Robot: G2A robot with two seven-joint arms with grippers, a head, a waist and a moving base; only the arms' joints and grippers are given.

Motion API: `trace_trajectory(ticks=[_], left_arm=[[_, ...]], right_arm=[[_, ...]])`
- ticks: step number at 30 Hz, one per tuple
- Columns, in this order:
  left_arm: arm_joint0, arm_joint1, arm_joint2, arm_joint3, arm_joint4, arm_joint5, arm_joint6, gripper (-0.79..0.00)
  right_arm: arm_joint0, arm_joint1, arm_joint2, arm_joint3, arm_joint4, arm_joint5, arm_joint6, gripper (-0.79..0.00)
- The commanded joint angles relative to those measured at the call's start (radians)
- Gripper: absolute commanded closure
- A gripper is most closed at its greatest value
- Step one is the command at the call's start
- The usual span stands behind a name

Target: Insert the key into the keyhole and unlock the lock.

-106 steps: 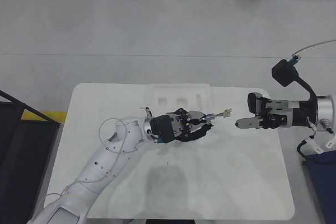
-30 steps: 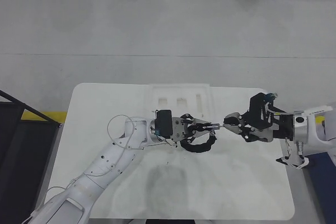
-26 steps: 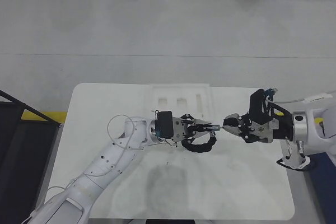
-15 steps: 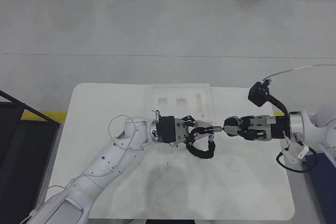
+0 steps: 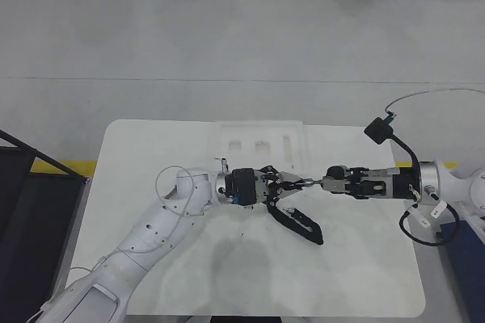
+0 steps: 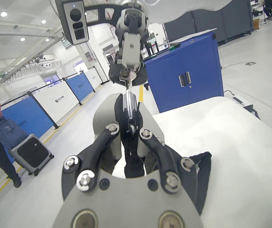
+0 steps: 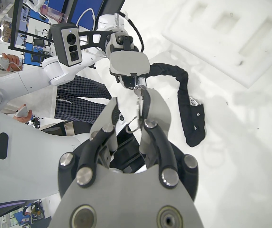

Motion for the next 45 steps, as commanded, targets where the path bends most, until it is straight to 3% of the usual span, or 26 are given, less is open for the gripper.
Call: trace_trajectory(ticks=[1, 8, 17, 18, 19, 25, 30, 35, 39, 43, 45], left_arm=[[0.001, 0.004, -0.001, 0.005, 0.016, -0.011, -0.028, 0.000], [-0.003, -0.002, 0.035, 0.044, 0.026, -0.070, -0.134, 0.000], [-0.051, -0.049, 0.120, 0.179, -0.027, -0.080, -0.200, 0.000], [-0.057, -0.054, 0.129, 0.193, -0.029, -0.078, -0.200, -0.145], [-0.064, -0.058, 0.137, 0.207, -0.032, -0.083, -0.199, -0.785], [-0.107, -0.075, 0.156, 0.265, -0.040, -0.088, -0.165, -0.785], [-0.139, -0.054, 0.104, 0.245, -0.039, -0.093, -0.085, -0.785], [-0.146, 0.013, -0.036, 0.140, 0.004, -0.130, -0.053, -0.785], [-0.106, 0.077, -0.181, 0.006, 0.035, -0.232, -0.072, -0.785], [-0.045, 0.135, -0.334, -0.120, 0.055, -0.361, -0.126, -0.785], [-0.006, 0.160, -0.394, -0.176, 0.042, -0.364, -0.146, -0.785]], right_arm=[[-0.011, 0.005, 0.026, 0.011, -0.007, 0.001, 0.002, -0.785], [-0.078, 0.024, 0.135, 0.033, -0.017, -0.006, -0.013, -0.785], [-0.172, 0.038, 0.240, 0.012, -0.021, -0.009, -0.023, -0.785], [-0.181, 0.039, 0.248, 0.008, -0.022, -0.009, -0.024, -0.785], [-0.188, 0.039, 0.255, 0.004, -0.022, -0.010, -0.025, -0.785], [-0.227, 0.038, 0.277, -0.014, -0.031, -0.040, -0.034, -0.785], [-0.227, 0.029, 0.268, -0.011, -0.043, -0.113, -0.057, -0.785], [-0.189, 0.009, 0.225, 0.010, -0.087, -0.289, -0.128, -0.785], [-0.131, -0.016, 0.160, 0.051, -0.192, -0.452, -0.209, -0.785], [-0.050, -0.046, 0.091, 0.095, -0.300, -0.529, -0.304, -0.785], [-0.010, -0.062, 0.057, 0.120, -0.345, -0.549, -0.343, -0.785]])
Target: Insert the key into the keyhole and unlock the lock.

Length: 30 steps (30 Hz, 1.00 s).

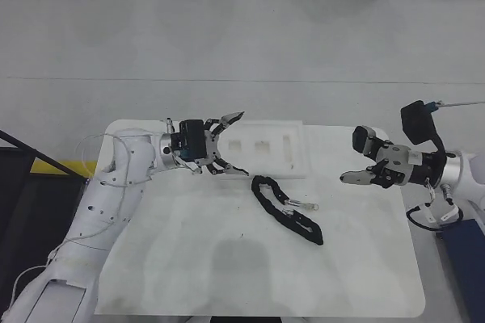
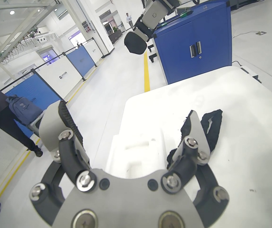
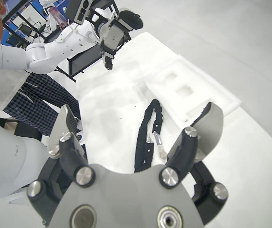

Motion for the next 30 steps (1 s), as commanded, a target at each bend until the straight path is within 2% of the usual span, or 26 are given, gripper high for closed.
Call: trace_trajectory(ticks=[1, 9, 17, 30], left_arm=[[0.041, 0.026, -0.054, -0.053, -0.019, -0.001, -0.023, -0.785], [0.118, 0.140, -0.148, -0.174, -0.163, -0.001, -0.103, -0.785], [0.117, 0.231, -0.142, -0.213, -0.240, -0.001, -0.142, -0.785], [0.114, 0.234, -0.141, -0.214, -0.239, -0.001, -0.141, -0.785]], right_arm=[[0.042, -0.014, -0.031, 0.025, -0.047, -0.019, -0.027, -0.785], [0.180, -0.056, -0.102, 0.121, -0.186, -0.086, -0.073, -0.785], [0.223, -0.071, -0.125, 0.175, -0.220, -0.126, -0.078, -0.785], [0.223, -0.071, -0.125, 0.175, -0.220, -0.125, -0.078, -0.784]])
